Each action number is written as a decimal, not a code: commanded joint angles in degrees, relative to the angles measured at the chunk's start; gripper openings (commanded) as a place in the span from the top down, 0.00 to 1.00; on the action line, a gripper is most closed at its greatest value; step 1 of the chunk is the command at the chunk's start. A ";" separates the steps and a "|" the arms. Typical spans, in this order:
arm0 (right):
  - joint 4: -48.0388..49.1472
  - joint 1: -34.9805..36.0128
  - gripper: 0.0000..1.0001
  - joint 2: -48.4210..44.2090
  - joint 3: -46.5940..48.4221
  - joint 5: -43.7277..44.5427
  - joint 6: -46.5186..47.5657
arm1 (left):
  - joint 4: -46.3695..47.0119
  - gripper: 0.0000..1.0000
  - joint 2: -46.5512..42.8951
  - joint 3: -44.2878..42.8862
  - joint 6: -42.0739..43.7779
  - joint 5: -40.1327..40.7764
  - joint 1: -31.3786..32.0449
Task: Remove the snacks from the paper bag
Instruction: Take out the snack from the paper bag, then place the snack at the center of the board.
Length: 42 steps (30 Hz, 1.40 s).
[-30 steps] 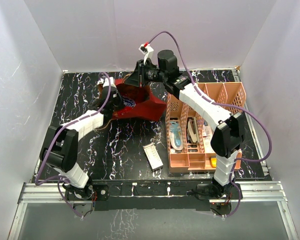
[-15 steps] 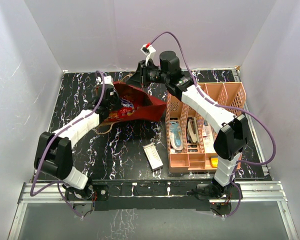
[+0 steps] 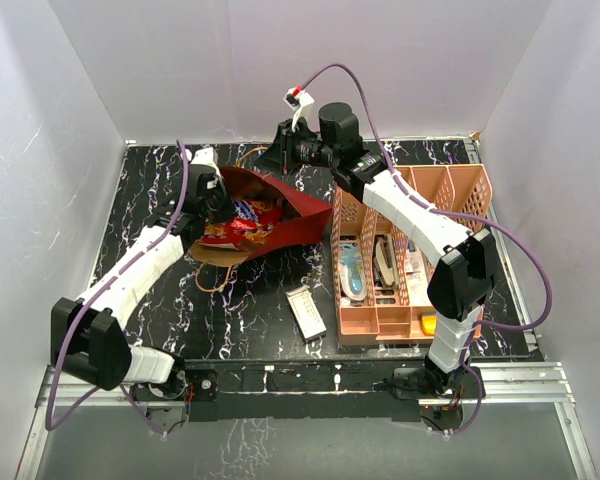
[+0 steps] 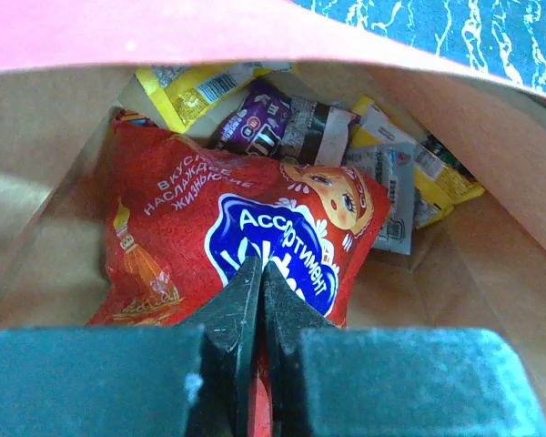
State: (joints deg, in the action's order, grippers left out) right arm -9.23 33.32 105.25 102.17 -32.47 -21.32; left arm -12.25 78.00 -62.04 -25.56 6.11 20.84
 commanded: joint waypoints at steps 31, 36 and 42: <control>7.56 -13.32 0.92 0.61 -2.46 11.27 0.01 | -22.97 1.00 -12.15 -42.67 6.75 6.62 0.34; 7.65 -15.01 0.92 0.89 -2.18 11.30 0.22 | -26.10 1.00 -12.58 -46.68 8.86 11.71 0.34; 7.64 -16.47 0.92 1.31 -1.55 10.72 0.11 | -28.28 1.00 -13.16 -45.46 9.19 15.00 0.43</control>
State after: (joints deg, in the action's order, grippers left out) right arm -5.69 18.13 106.50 99.50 -21.21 -21.12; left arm -44.34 67.13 -105.95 -17.39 17.17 21.17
